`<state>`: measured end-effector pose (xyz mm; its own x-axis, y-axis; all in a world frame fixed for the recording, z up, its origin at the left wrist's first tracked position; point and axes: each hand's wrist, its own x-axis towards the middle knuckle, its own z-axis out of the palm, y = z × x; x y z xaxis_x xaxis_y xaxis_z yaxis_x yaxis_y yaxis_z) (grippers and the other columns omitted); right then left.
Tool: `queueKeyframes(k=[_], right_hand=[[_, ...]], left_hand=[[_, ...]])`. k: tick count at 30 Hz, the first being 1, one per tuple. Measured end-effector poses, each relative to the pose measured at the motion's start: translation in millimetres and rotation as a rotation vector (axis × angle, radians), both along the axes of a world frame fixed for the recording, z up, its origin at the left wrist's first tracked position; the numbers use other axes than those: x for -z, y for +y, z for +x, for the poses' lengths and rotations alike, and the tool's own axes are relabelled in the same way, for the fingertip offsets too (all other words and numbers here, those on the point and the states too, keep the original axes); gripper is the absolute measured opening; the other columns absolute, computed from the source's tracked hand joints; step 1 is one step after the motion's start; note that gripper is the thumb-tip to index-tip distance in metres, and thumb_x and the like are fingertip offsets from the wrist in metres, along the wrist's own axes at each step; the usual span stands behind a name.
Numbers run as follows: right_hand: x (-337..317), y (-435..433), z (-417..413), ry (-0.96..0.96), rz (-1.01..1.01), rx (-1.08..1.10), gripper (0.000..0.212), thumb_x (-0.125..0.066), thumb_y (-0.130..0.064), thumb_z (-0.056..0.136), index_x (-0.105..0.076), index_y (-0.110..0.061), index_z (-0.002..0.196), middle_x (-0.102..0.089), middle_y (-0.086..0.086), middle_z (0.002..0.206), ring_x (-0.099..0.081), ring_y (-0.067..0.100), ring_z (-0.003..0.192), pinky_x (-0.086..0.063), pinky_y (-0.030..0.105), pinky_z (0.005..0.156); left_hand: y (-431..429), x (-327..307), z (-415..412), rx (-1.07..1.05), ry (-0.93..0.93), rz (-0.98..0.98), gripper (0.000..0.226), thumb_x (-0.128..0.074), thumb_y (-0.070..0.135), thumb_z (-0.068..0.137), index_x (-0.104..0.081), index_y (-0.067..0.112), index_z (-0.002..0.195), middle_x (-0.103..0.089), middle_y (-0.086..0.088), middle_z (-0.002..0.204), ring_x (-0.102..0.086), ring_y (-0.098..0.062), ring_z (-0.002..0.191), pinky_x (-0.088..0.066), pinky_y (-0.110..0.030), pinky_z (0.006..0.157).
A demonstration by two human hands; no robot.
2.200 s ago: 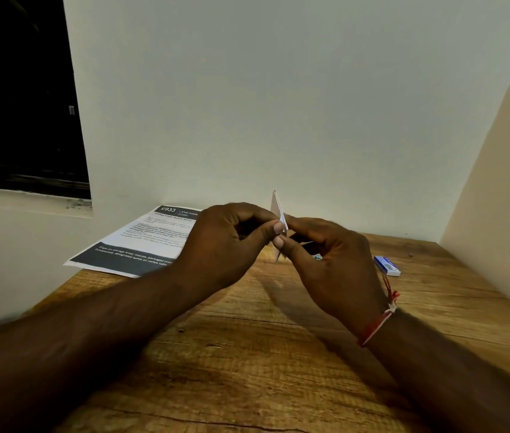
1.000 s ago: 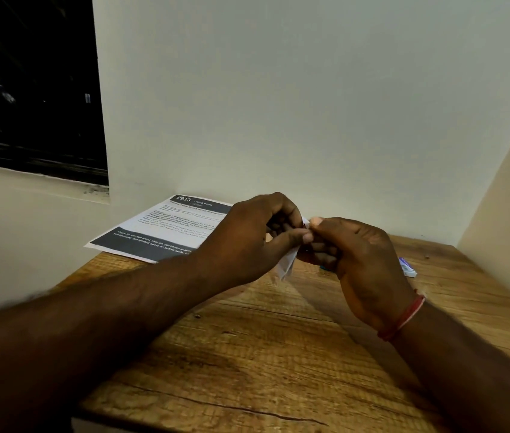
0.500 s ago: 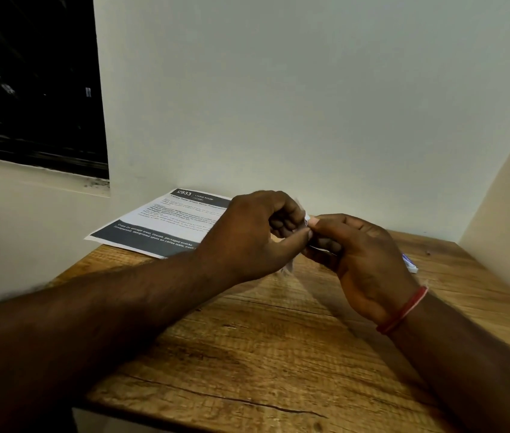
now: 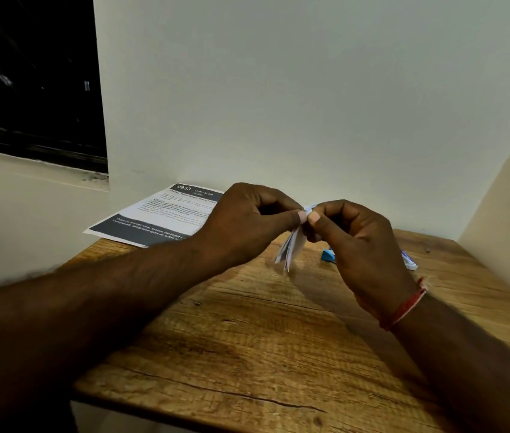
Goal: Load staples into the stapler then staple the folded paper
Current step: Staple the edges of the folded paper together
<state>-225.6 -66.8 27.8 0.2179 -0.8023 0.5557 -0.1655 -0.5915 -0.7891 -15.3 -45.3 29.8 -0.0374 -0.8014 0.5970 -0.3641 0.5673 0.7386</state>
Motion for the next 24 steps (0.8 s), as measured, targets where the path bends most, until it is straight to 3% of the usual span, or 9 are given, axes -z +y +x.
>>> queueKeyframes(k=[5, 8, 11, 15, 19, 24], right_hand=[[0, 0, 2, 0.041, -0.003, -0.015, 0.015, -0.064, -0.019, 0.109, -0.078, -0.013, 0.105, -0.081, -0.004, 0.093, -0.076, 0.008, 0.085, -0.061, 0.02, 0.077], [-2, 0, 1, 0.062, 0.014, -0.034, 0.018, -0.061, -0.02, 0.11, -0.076, -0.01, 0.105, -0.079, -0.008, 0.091, -0.074, 0.006, 0.084, -0.061, 0.021, 0.077], [-2, 3, 3, 0.015, 0.033, -0.015, 0.018, -0.064, -0.024, 0.109, -0.078, -0.012, 0.105, -0.081, -0.001, 0.094, -0.077, 0.012, 0.087, -0.065, 0.027, 0.081], [-1, 10, 7, -0.025, 0.041, -0.009, 0.021, -0.078, -0.033, 0.098, -0.082, -0.013, 0.099, -0.084, 0.005, 0.093, -0.082, 0.022, 0.09, -0.069, 0.039, 0.087], [0, 11, 10, -0.039, 0.084, -0.03, 0.02, -0.077, -0.035, 0.099, -0.085, -0.017, 0.097, -0.086, 0.005, 0.096, -0.084, 0.025, 0.092, -0.068, 0.055, 0.092], [0, 10, 12, 0.032, 0.05, -0.022, 0.019, -0.068, -0.031, 0.106, -0.081, -0.018, 0.103, -0.085, 0.005, 0.098, -0.083, 0.023, 0.091, -0.068, 0.053, 0.09]], left_hand=[[-3, 0, 1, -0.017, -0.042, 0.006, 0.012, -0.08, 0.019, 0.104, -0.091, 0.015, 0.106, -0.089, 0.003, 0.097, -0.084, -0.012, 0.098, -0.068, -0.042, 0.097], [-4, 1, 0, -0.037, -0.124, -0.035, 0.012, -0.077, 0.022, 0.107, -0.087, 0.016, 0.106, -0.086, 0.005, 0.096, -0.081, -0.01, 0.094, -0.064, -0.028, 0.086], [-4, 5, -4, -0.066, -0.169, -0.057, 0.008, -0.072, 0.024, 0.11, -0.078, 0.021, 0.104, -0.078, 0.011, 0.092, -0.072, 0.002, 0.083, -0.05, -0.009, 0.072], [-3, 8, -7, -0.097, -0.172, -0.126, 0.011, -0.07, 0.024, 0.111, -0.075, 0.016, 0.105, -0.076, 0.009, 0.093, -0.069, -0.001, 0.081, -0.048, -0.01, 0.069], [-6, 10, -6, -0.142, -0.219, -0.182, 0.011, -0.069, 0.024, 0.111, -0.074, 0.016, 0.105, -0.075, 0.008, 0.097, -0.066, -0.004, 0.086, -0.05, -0.017, 0.074], [-8, 12, -6, -0.172, -0.214, -0.217, 0.008, -0.072, 0.019, 0.11, -0.078, 0.014, 0.111, -0.078, 0.008, 0.102, -0.067, -0.001, 0.092, -0.048, -0.01, 0.078]])
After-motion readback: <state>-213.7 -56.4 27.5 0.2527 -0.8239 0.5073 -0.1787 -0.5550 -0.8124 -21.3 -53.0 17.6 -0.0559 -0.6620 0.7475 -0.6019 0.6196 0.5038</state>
